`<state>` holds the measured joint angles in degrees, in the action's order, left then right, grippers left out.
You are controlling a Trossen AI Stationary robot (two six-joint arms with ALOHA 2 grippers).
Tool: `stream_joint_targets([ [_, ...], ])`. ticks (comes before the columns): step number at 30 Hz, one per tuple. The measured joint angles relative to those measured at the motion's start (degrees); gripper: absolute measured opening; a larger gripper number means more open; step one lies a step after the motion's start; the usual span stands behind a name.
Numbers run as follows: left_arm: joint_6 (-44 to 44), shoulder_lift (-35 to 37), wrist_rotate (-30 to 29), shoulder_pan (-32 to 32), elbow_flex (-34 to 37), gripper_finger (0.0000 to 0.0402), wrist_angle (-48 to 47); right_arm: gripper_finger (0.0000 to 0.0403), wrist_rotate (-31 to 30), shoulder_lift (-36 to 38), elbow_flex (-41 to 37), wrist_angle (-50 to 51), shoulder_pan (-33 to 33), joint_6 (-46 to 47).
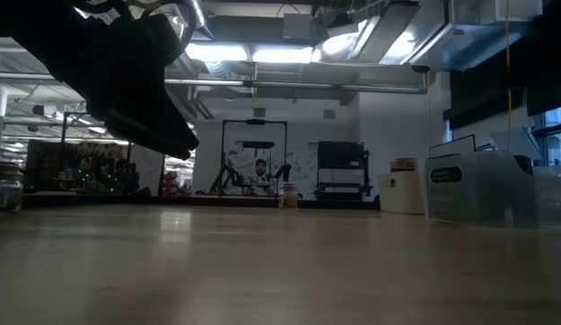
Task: Sort spices by type
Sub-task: Put the top right transparent seasoning bottle into the bottom transparent bin
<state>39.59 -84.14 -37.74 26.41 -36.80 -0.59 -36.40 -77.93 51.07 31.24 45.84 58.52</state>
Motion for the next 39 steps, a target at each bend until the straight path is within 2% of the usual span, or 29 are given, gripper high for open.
stream_joint_targets([
  [10,-6.51,0.0,0.0,-2.15,0.0,0.026,0.03,0.0292,4.44,0.0,0.0,-8.4,-24.5,-30.1],
  [15,-10.58,0.0,0.0,-4.93,0.0,0.026,0.07,0.0292,10.25,-0.04,0.0,-14.92,-35.22,-40.97],
  [21,-16.54,0.0,-0.02,-8.56,0.0,0.026,-0.22,0.0292,14.65,-0.64,0.0,-21.99,-46.78,-48.58],
  [29,-25.28,0.0,0.06,-9.32,0.0,0.026,-5.27,0.0292,22.66,-2.96,0.31,-29.81,-59.98,-51.54],
  [34,-28.17,0.0,0.03,-12.08,0.0,0.026,-11.14,0.0292,27.53,-8.01,5.55,-30.04,-66.36,-52.81],
  [39,-33.57,0.0,0.02,-15.98,0.0,0.026,-12.85,0.0292,28.56,-15.6,14.83,-26.57,-70.98,-55.53],
])
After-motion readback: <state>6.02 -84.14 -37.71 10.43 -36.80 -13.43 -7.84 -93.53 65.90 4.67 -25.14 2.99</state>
